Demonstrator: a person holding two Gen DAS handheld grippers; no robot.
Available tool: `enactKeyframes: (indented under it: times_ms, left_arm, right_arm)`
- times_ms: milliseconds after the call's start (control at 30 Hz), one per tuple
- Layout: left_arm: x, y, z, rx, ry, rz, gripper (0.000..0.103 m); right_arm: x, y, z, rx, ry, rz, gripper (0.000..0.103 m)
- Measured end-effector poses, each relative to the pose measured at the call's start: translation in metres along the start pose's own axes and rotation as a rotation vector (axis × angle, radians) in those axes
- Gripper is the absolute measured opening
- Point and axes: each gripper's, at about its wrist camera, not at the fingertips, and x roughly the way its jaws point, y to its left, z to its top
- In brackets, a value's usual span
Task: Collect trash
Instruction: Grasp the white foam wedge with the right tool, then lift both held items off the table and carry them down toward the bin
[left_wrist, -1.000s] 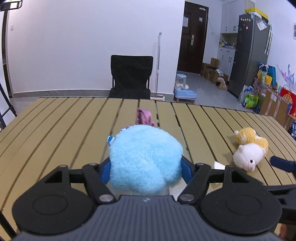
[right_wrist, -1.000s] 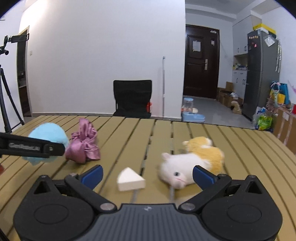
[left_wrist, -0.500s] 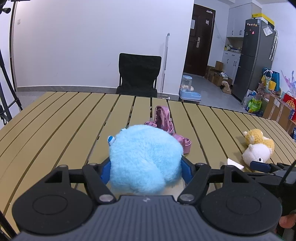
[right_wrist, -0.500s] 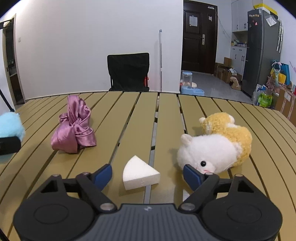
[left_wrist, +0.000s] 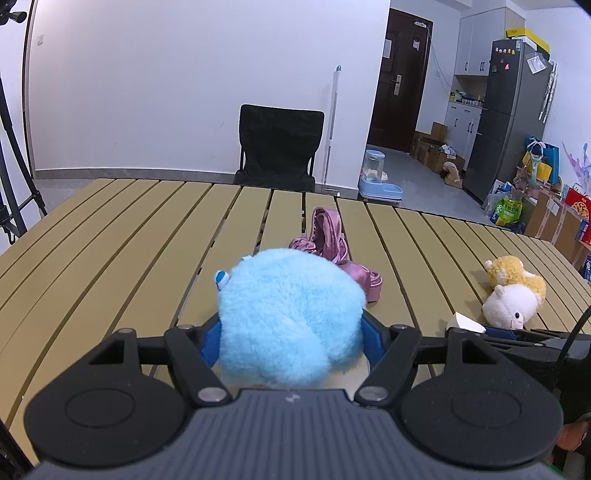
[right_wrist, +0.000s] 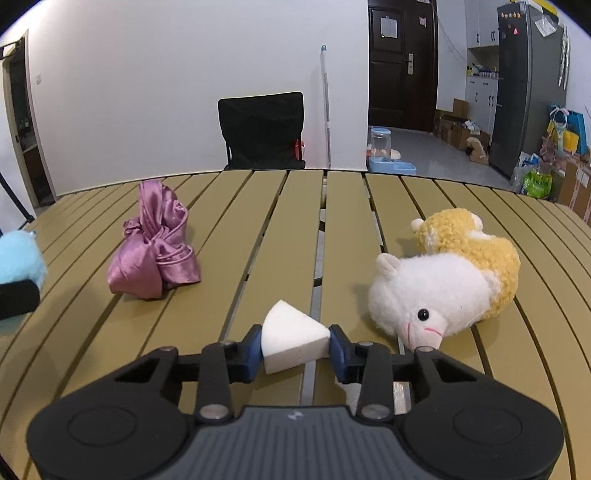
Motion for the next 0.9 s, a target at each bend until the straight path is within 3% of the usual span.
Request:
enactKeyframes:
  times_ms: [300,900]
  left_arm:
    - [-0.026,-0.001,-0.005,0.004,-0.008,-0.006,0.072]
    - [-0.125,-0.009,-0.036,0.013,-0.036,0.011,0.072]
  right_arm:
    - [-0.035,-0.003,-0.006,0.038,-0.021,0.038,0.033]
    - [-0.139,0.019,-0.041,-0.002,-0.062,0.105,0.032]
